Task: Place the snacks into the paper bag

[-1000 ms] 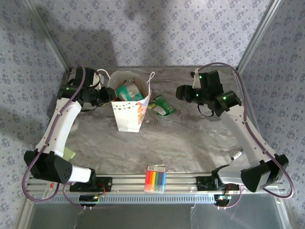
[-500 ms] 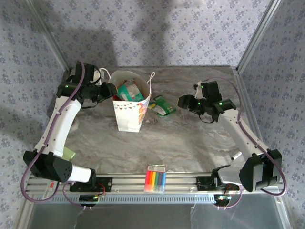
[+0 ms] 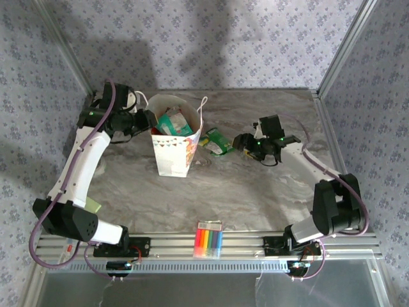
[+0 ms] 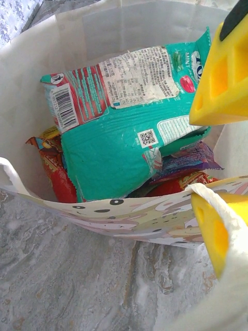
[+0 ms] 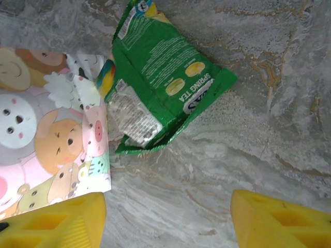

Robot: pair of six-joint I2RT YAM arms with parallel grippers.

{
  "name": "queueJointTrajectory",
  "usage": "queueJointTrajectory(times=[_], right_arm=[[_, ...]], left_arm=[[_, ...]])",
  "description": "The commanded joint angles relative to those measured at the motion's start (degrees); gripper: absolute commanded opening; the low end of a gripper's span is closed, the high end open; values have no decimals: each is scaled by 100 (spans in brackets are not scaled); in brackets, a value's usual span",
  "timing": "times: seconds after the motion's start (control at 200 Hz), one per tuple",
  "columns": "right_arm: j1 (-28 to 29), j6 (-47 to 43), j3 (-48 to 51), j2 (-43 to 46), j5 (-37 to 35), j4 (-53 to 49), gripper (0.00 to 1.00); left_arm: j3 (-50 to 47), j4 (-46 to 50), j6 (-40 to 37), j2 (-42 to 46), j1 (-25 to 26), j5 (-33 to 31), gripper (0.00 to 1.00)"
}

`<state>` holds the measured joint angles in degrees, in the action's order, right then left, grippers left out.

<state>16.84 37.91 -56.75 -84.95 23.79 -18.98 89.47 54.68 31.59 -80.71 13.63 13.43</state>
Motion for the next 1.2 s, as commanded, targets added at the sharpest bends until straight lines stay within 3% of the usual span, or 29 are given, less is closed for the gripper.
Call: queueJointTrajectory(times=[0.0,0.26,0.685,1.194], right_arm=[[68,352,130,-360,324,570,66],[253,950,205,-1162,484,1499,68],[364,1443,-151,-2056,790,2198,69],[478,1675,-351,-2548,782,2338,65]], left_arm=[[82,121,10,14,38,-95,38],[53,232,-114,73,35,-264,38],[-31,292,-228,106,26,-329,38],[18,273,-224,12,26,-299,38]])
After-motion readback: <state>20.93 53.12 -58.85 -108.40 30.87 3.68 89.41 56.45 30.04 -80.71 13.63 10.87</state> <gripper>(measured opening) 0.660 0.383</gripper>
